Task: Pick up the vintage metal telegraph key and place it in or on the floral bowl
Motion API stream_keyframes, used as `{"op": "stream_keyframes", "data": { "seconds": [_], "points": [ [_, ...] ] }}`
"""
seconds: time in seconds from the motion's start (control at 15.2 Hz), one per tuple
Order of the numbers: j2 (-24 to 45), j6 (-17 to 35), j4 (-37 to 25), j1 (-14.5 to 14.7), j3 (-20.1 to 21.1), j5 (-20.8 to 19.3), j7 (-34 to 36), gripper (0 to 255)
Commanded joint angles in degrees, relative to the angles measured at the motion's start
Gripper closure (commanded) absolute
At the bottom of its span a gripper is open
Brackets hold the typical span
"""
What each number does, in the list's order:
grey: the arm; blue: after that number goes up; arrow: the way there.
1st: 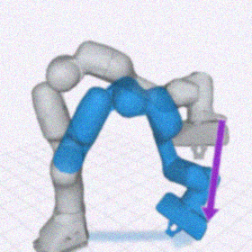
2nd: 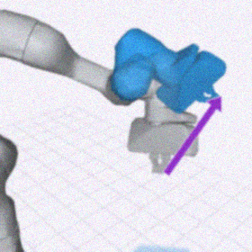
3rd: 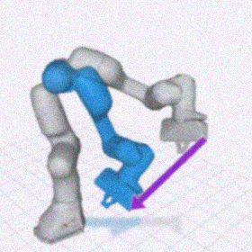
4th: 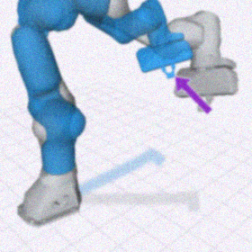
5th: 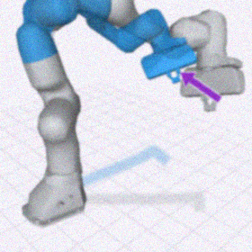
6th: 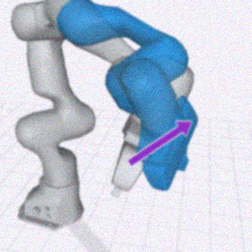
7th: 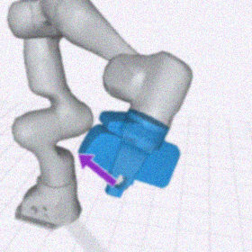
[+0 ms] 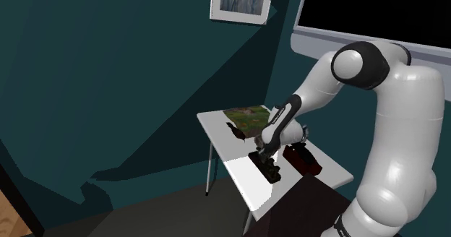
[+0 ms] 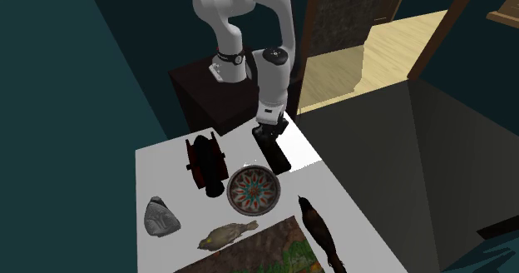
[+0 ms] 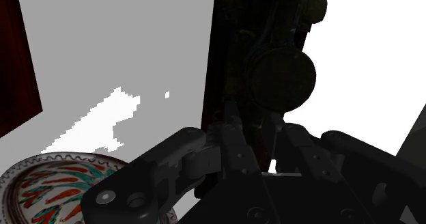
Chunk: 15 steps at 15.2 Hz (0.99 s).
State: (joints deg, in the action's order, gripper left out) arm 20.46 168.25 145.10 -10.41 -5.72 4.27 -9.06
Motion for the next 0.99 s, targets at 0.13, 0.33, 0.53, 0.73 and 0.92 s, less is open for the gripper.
{"op": "stream_keyframes", "data": {
  "seconds": [0.13, 0.33, 0.53, 0.73, 0.92],
  "points": [
    [-3.46, -2.84, 0.62, 0.81, -1.02, -0.89, 0.63, 255],
    [-6.20, -5.12, 1.08, 1.37, -1.76, -1.74, 1.23, 255],
    [-8.89, -7.46, 1.40, 1.79, -2.38, -2.67, 1.87, 255],
    [-11.52, -9.88, 1.60, 2.09, -2.85, -3.60, 2.51, 255],
    [-14.08, -12.34, 1.66, 2.27, -3.19, -4.48, 3.10, 255]
  ]
}}
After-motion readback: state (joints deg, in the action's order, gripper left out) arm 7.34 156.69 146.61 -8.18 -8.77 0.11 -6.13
